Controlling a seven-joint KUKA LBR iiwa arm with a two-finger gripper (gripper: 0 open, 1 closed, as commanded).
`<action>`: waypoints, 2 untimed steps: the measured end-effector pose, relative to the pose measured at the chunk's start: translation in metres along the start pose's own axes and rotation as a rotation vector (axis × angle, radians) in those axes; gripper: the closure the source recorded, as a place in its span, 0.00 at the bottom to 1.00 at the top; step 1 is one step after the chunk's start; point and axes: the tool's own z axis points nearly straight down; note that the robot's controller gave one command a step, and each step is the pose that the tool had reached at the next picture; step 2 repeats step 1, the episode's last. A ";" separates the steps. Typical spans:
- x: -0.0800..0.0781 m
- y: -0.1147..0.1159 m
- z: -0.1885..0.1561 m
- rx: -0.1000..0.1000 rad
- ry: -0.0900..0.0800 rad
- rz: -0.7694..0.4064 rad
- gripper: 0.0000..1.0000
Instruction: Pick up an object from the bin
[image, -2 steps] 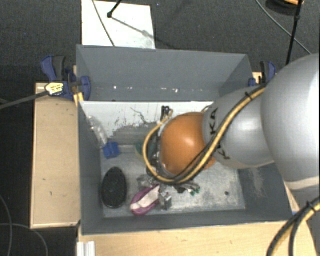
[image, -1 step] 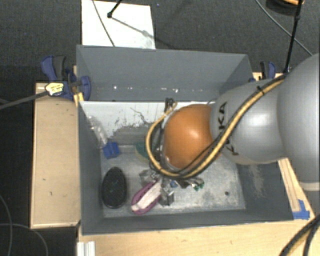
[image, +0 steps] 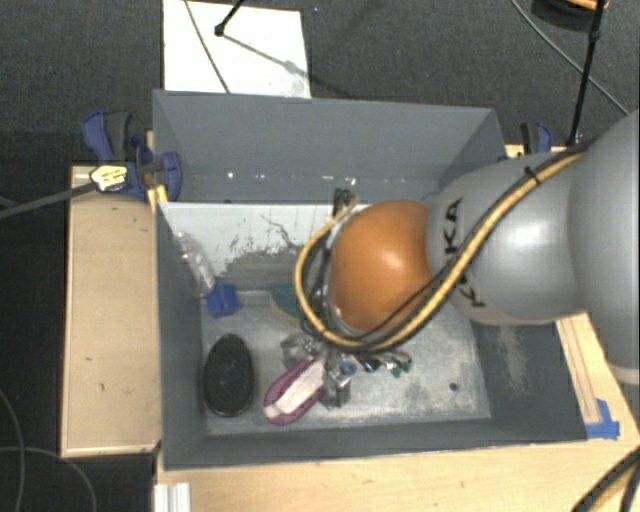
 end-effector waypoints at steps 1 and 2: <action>-0.001 -0.001 -0.032 0.000 0.000 0.012 1.00; -0.001 -0.001 -0.032 0.000 0.000 0.012 1.00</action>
Offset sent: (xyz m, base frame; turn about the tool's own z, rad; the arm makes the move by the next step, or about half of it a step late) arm 0.0000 -0.0001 0.0307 0.0000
